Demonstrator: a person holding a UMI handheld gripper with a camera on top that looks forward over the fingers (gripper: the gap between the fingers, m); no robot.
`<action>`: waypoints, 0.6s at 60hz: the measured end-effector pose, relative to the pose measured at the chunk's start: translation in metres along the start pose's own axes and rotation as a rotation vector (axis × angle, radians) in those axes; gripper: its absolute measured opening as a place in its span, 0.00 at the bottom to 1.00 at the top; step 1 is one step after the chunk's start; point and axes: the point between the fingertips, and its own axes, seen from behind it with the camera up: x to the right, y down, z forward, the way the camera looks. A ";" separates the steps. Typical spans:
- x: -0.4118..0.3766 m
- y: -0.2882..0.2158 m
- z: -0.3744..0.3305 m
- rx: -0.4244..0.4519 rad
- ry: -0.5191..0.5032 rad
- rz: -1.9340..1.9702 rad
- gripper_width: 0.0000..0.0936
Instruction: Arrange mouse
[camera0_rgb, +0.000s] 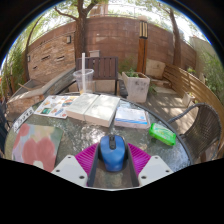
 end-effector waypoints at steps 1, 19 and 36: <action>-0.001 -0.001 -0.002 0.000 -0.001 -0.008 0.52; 0.011 -0.032 -0.043 0.041 0.108 -0.016 0.39; -0.117 -0.158 -0.161 0.320 0.027 0.039 0.39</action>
